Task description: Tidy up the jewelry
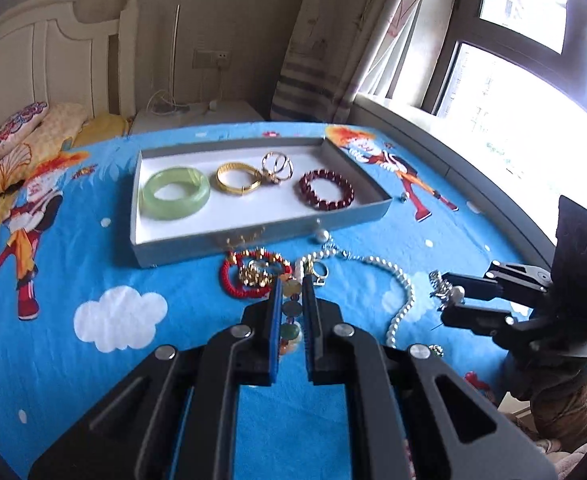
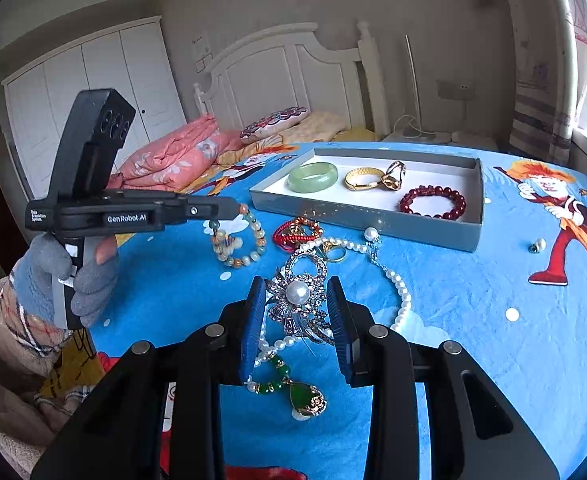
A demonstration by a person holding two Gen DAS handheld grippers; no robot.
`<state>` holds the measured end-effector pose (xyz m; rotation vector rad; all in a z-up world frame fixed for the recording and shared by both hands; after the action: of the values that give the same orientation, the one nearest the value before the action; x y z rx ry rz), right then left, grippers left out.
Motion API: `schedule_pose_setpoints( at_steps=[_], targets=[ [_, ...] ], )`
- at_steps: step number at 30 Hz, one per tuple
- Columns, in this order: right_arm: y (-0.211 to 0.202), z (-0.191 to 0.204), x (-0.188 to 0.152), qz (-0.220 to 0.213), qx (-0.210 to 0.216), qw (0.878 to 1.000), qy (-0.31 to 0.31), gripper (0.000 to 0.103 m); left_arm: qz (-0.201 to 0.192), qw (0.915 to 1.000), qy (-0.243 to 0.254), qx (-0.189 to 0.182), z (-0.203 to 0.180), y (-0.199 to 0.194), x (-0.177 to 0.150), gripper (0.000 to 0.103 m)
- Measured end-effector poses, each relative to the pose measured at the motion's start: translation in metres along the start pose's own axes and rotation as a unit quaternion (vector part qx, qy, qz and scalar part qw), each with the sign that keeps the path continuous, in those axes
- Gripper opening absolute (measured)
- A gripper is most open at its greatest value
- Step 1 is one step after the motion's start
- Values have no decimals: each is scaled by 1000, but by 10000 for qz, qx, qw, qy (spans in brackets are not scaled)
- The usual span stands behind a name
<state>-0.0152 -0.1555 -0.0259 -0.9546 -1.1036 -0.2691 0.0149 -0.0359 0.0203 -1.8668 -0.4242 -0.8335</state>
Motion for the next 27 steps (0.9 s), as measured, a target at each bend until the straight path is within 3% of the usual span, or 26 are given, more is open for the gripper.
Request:
schedule_pose_setpoints(
  at_steps=[10,27],
  targets=[
    [5,1,35,-78,-237,9991,-342,32,-182,9991,357,165,-16,-2,34,9],
    [45,-36,88,-124,-392,9990,-179,32,-300,9952,773,525,-23,17,98,9]
  ],
)
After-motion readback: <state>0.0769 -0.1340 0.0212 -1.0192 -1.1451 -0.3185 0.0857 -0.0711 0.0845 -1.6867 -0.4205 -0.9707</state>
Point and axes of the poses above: each gripper's, at about its wrist camera, not at the fingertips, and y roughly the way its jaws point, z to its left, x to its top, the point moved 8 cm from there along y, roughly the way its jaws point, and after that the axes turned 6 degrees about -y, right-handed, at the moved point
